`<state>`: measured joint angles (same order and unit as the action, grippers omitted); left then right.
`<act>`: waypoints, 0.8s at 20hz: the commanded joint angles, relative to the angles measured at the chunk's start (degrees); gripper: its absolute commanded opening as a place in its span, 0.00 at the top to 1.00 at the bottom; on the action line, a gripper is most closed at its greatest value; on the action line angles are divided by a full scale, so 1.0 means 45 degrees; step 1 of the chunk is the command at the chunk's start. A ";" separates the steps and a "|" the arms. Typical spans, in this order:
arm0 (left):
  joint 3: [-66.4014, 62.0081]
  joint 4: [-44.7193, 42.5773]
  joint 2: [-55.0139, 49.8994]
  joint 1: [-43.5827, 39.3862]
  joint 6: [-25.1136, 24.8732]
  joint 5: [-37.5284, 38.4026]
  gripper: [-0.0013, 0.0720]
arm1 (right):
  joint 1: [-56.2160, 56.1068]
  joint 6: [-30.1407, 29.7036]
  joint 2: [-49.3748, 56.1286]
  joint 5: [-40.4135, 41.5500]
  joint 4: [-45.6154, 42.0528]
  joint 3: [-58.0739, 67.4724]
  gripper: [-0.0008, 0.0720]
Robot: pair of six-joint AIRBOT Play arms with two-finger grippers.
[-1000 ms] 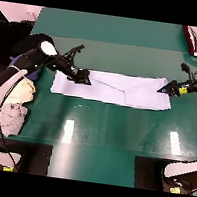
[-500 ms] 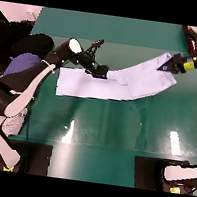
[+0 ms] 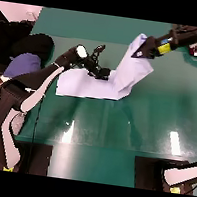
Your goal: Fold the shirts.
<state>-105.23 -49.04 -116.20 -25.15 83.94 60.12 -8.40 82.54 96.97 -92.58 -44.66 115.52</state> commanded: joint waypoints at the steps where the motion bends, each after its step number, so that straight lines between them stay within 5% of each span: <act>1: -0.0053 -0.0253 0.0029 0.0340 -0.0078 0.0500 0.96 | -0.1107 -0.0160 0.0180 0.0952 -0.0005 -0.0316 0.98; 9: -0.0083 -0.2555 0.3419 0.3356 -0.0806 0.3186 0.95 | -0.2744 -0.0364 0.1549 0.2399 0.0019 0.0515 0.98; 14: -0.0078 -0.2696 0.5833 0.5479 -0.1321 0.4794 0.95 | -0.4551 -0.2288 0.2924 0.6382 0.0452 0.0515 0.95; 16: -0.0078 -0.2696 0.6489 0.6067 -0.1316 0.4736 0.95 | -0.5401 -0.4318 0.3560 0.8029 0.2404 0.0520 0.52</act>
<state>-105.58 -60.55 -91.92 -2.31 78.91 79.18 -27.99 72.82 109.47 -68.12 -41.36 117.75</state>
